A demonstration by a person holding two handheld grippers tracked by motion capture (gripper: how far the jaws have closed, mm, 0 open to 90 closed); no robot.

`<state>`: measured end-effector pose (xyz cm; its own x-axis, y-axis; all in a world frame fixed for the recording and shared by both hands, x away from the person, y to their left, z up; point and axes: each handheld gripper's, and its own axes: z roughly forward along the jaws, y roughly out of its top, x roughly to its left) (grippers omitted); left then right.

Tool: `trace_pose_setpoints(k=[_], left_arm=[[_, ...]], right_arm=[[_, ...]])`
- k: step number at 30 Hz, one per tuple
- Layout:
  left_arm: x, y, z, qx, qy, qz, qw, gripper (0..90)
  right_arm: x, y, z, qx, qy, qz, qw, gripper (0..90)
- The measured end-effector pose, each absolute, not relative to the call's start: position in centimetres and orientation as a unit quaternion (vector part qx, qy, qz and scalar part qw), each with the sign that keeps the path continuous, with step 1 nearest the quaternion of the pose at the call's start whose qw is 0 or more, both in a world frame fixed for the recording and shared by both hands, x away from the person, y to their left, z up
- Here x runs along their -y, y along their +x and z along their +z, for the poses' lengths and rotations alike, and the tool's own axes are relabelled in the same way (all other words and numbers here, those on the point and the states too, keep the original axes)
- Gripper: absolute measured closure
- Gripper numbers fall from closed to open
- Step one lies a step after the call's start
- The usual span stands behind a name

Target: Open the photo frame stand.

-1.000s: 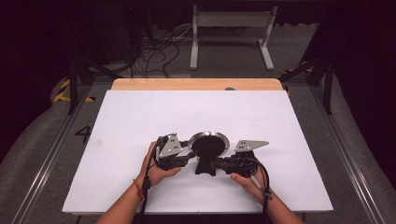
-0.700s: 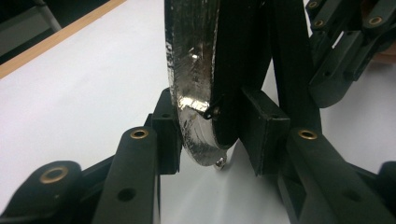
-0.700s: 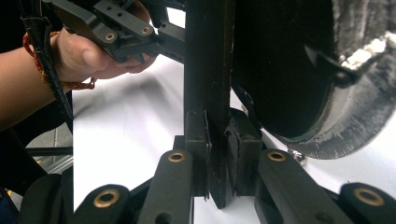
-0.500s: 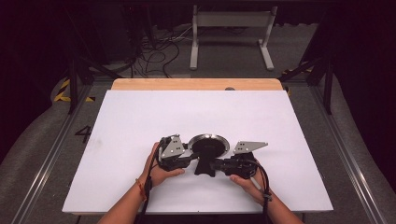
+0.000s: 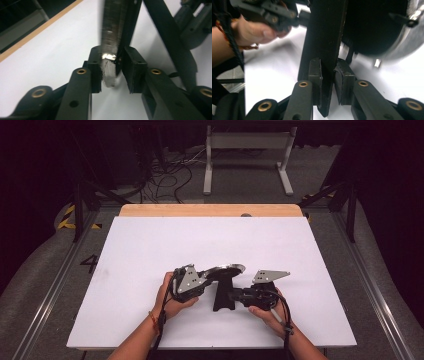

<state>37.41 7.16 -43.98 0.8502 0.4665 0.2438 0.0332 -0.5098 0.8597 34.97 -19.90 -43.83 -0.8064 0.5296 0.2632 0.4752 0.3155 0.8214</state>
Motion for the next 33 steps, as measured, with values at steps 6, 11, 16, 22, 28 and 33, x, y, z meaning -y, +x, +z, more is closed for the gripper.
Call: trace_pose_setpoints(k=[6, 11, 16, 22, 28, 33], left_arm=[[-7.2, 37.7, -44.0, -0.155, 0.835, 0.231, 0.475, 70.7], [-7.1, 37.9, -44.1, -0.158, 0.833, 0.239, 0.474, 70.1], [-7.0, 38.1, -44.3, -0.162, 0.831, 0.244, 0.473, 69.3], [-7.1, 38.2, -44.3, -0.164, 0.831, 0.238, 0.476, 69.3], [-7.1, 38.3, -44.3, -0.161, 0.830, 0.239, 0.478, 69.5], [-7.1, 38.9, -44.4, -0.160, 0.826, 0.241, 0.484, 68.3]], right_arm=[[19.6, 35.1, -44.0, -0.806, 0.319, 0.496, 0.045, 76.7], [19.4, 35.2, -44.1, -0.805, 0.324, 0.494, 0.055, 76.4], [19.4, 35.2, -44.1, -0.804, 0.327, 0.493, 0.064, 76.4], [19.2, 34.9, -44.1, -0.810, 0.322, 0.484, 0.081, 76.2], [19.3, 34.7, -44.1, -0.813, 0.319, 0.478, 0.096, 78.3], [19.4, 34.9, -44.1, -0.813, 0.322, 0.472, 0.110, 80.9]])
